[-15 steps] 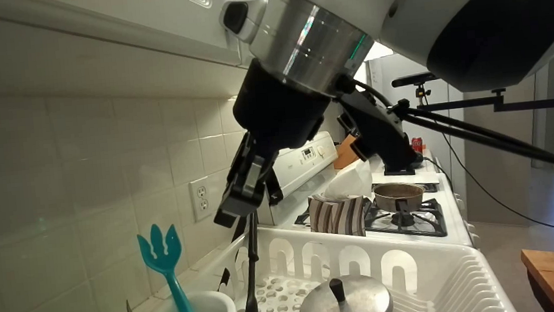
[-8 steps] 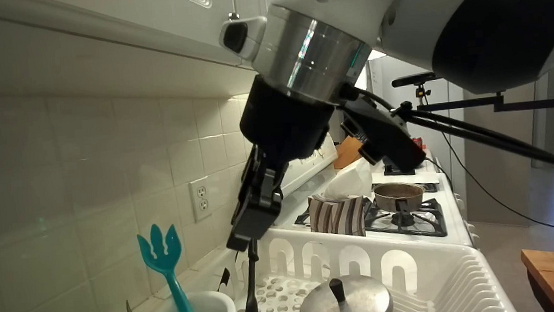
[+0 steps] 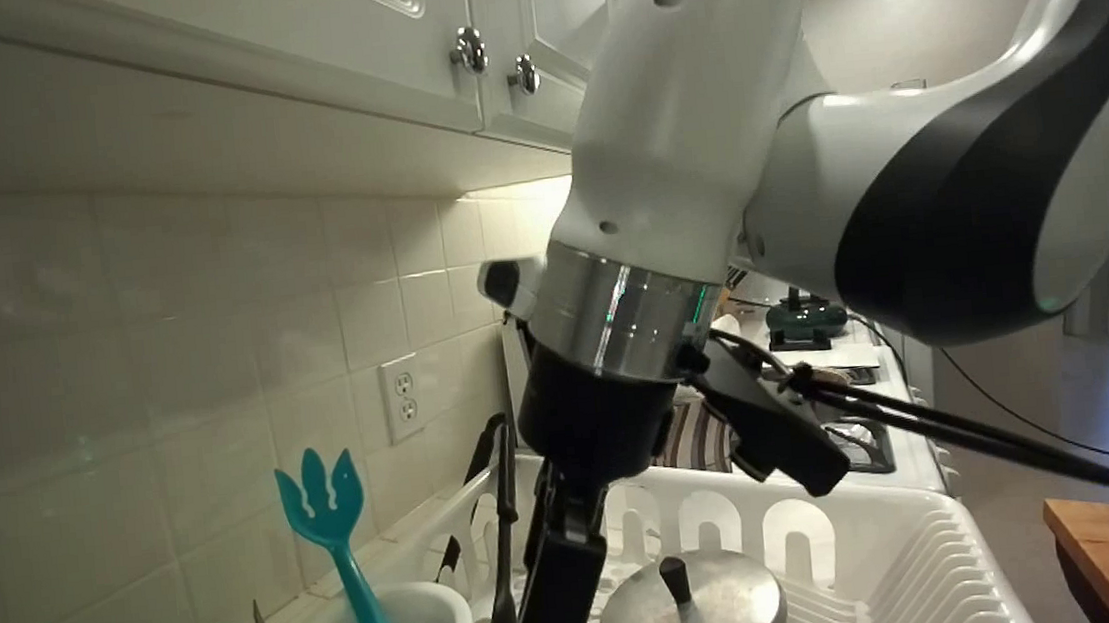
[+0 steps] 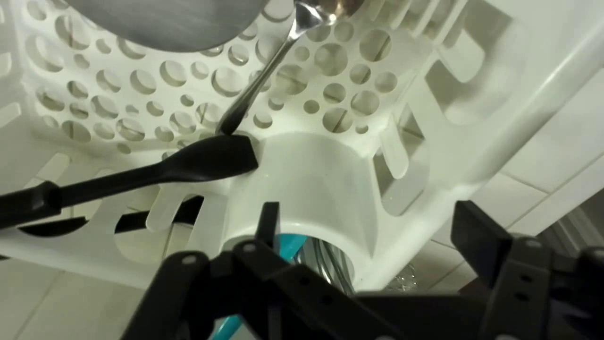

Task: Remove the silver spoon from the dish rack and put it on the counter.

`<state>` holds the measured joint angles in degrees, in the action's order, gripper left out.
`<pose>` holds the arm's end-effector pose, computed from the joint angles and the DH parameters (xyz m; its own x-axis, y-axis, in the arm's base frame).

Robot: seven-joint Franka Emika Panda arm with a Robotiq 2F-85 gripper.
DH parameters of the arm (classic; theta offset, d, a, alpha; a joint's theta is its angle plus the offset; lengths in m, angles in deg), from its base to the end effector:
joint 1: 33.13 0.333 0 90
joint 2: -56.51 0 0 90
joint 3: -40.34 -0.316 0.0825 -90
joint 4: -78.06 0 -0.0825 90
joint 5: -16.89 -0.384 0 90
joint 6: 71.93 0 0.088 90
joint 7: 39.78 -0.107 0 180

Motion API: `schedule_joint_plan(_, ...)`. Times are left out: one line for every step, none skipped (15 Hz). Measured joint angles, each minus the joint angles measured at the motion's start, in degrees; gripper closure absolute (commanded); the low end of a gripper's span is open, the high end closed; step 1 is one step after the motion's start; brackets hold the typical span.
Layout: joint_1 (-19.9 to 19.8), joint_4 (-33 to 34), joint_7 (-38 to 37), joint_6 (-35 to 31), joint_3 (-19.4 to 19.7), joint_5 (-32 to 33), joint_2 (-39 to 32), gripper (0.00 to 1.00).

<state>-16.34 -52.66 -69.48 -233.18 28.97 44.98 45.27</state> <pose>0.4817 0.2830 0.3028 0.8480 0.3773 0.3723 0.3740 -0.9236 0.0840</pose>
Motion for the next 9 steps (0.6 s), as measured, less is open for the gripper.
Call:
schedule_joint_plan(-0.2, 0.0, -1.0, -1.4, 0.6, 0.0, -1.2, 0.0)
schedule_joint_plan(-0.4, 0.0, -2.1, -2.5, 1.1, 0.0, -2.2, 0.0)
schedule_joint_plan(-0.7, 0.0, -3.0, -3.1, 1.5, 0.0, -3.2, 0.0)
schedule_joint_plan(-0.9, 0.2, -3.9, -3.4, 1.7, -0.1, -4.1, 0.0)
schedule_joint_plan(-1.0, 0.4, -4.5, -3.6, 1.9, -0.1, -4.9, 0.0)
schedule_joint_plan(-1.1, 0.7, -5.0, -3.7, 1.9, -0.3, -5.8, 0.0)
schedule_joint_plan(-1.2, 0.9, -5.5, -3.9, 1.9, -0.4, -6.5, 0.0)
schedule_joint_plan(-1.2, 1.2, -6.0, -4.0, 1.9, -0.6, -7.3, 0.0)
schedule_joint_plan(-1.2, 1.5, -6.5, -4.1, 1.9, -0.8, -8.0, 0.0)
